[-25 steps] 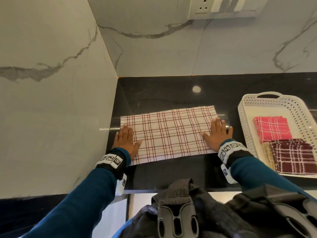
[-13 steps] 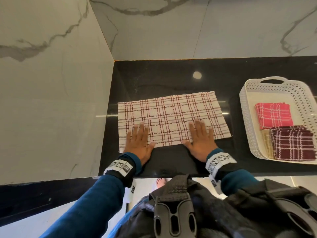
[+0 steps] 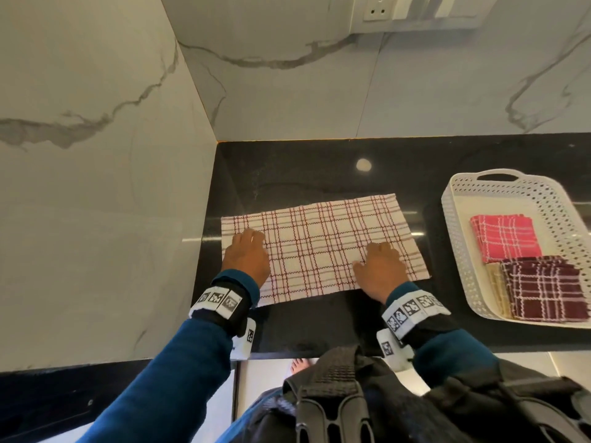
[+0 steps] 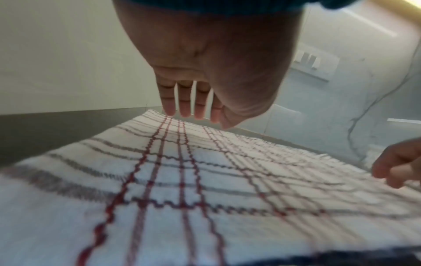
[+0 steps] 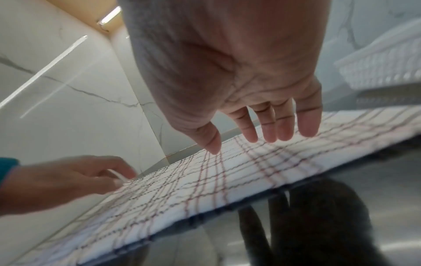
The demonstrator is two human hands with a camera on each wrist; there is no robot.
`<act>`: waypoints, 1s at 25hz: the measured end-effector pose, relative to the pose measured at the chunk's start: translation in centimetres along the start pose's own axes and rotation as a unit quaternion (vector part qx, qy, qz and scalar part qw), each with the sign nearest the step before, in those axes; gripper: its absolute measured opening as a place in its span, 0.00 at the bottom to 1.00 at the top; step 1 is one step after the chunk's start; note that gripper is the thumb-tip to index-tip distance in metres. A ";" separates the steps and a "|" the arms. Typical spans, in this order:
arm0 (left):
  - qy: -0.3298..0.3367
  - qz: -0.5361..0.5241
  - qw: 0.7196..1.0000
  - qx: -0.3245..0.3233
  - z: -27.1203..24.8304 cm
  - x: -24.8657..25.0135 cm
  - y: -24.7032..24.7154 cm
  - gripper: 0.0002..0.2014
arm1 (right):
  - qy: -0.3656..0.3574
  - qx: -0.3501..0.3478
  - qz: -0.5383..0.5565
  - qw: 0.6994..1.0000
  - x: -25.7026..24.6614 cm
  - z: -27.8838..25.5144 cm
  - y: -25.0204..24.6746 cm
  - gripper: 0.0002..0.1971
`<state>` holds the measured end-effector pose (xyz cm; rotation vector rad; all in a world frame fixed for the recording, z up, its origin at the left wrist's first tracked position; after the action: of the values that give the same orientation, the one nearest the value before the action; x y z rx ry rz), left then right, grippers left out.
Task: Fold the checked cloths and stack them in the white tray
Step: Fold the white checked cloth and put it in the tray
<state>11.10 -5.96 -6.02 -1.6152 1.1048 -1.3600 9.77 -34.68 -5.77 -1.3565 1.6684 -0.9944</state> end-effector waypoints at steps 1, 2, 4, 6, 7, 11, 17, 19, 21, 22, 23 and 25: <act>0.002 -0.007 1.000 -0.010 0.7 0.1 0.1 0.18 | 0.007 -0.009 0.013 1.000 -1.1 0.2 0.1 0.29; -0.005 -0.006 1.000 -0.024 1.1 0.0 0.3 0.19 | 0.021 -0.013 0.015 1.000 -1.9 0.7 0.1 0.32; -0.027 0.008 0.999 -0.039 1.1 -0.2 0.5 0.16 | 0.036 -0.007 -0.009 0.999 -2.7 3.0 -0.2 0.37; -0.046 0.029 0.996 -0.065 0.4 0.6 0.5 0.16 | 0.008 -0.001 -0.047 0.999 -3.4 6.1 -1.3 0.40; -0.057 0.049 0.993 -0.091 -0.1 1.3 0.7 0.17 | -0.019 0.004 -0.062 0.998 -3.9 7.9 -2.0 0.41; -0.037 0.085 0.979 -0.182 -3.8 6.2 2.7 0.20 | -0.139 -0.040 -0.132 0.981 -6.1 14.0 -3.8 0.44; 0.034 -0.009 0.986 -0.166 -6.2 7.7 3.6 0.15 | -0.135 0.021 -0.117 0.984 -5.8 11.7 -4.2 0.40; -0.018 -0.062 0.991 -0.117 -6.5 4.9 3.2 0.12 | -0.080 0.042 -0.015 0.996 -3.9 7.2 -2.2 0.36; -0.091 -0.118 0.986 -0.075 -7.2 1.9 3.4 0.08 | -0.010 0.028 0.068 0.997 -1.5 1.7 0.4 0.32; -0.121 -0.140 0.980 -0.069 -7.8 1.1 3.5 0.08 | 0.021 0.026 0.091 0.995 -0.5 -1.1 1.6 0.29; -0.149 -0.151 0.975 -0.072 -8.4 0.7 3.7 0.11 | 0.047 0.025 0.111 0.992 0.3 -3.7 2.5 0.26; -0.193 -0.164 0.964 -0.086 -9.0 1.2 4.1 0.16 | 0.053 0.008 0.114 0.992 0.8 -7.5 3.8 0.20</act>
<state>1.68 -8.59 -7.94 -2.1557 0.7596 -1.0973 1.38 -34.16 -6.16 -1.0905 1.8437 -0.9577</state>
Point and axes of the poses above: each hand's wrist, its own z-axis towards the middle knuckle, its own y-axis out of the palm, x = y × z, the point moved 3 cm from there along z, towards the middle knuckle, and after that the axes turned 9 degrees about -z, right-handed, at the moved point
